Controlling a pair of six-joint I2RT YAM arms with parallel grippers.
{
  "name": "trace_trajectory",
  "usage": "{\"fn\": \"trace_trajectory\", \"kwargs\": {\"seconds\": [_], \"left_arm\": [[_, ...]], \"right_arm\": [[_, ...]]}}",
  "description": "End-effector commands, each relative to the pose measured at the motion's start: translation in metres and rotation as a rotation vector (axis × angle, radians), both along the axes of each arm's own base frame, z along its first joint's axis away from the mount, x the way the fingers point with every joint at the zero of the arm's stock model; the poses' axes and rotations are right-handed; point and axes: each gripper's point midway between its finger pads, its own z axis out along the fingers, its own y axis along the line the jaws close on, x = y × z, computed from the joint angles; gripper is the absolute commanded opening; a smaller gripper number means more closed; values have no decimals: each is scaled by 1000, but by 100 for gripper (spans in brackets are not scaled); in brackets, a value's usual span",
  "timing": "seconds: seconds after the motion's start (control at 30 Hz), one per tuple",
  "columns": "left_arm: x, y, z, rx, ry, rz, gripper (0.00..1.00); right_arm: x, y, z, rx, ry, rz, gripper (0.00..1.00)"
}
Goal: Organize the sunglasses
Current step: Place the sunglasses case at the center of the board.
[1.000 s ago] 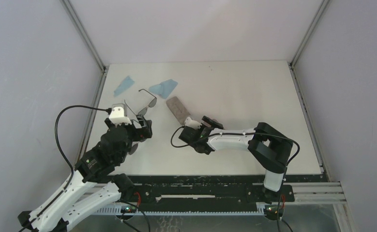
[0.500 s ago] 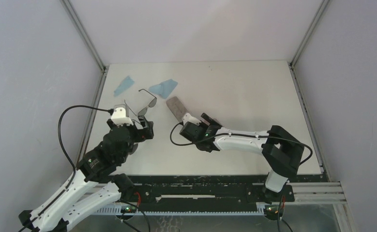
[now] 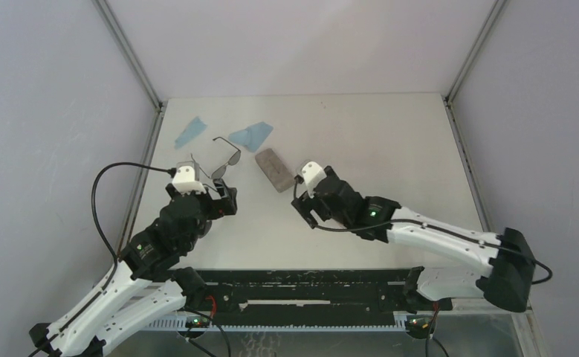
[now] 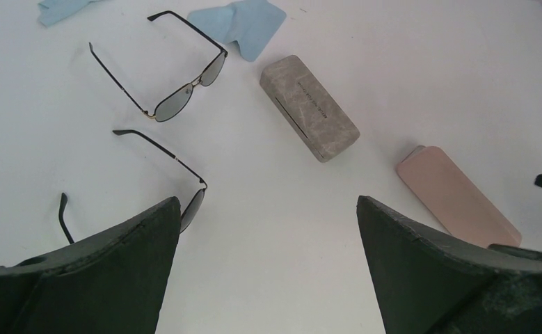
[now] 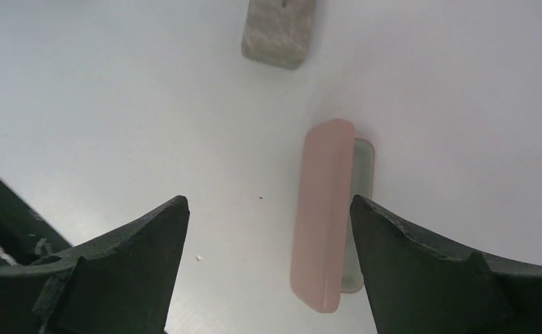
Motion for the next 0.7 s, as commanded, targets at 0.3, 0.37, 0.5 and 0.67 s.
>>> {"fn": "trace_trajectory", "kwargs": {"seconds": [0.3, 0.37, 0.5, 0.67], "left_arm": [[5, -14, 3, -61, -15, -32, 100], [6, -15, 3, -57, -14, -35, 100], [6, -17, 3, -58, -11, -41, 99], [5, -19, 2, -57, -5, -50, 99]], "right_arm": [[54, -76, 21, 459, 183, -309, 67], [61, -88, 6, 451, 235, -354, 64], [73, -104, -23, 418, 320, -426, 60], [85, -121, -64, 317, 413, -504, 56]]}}
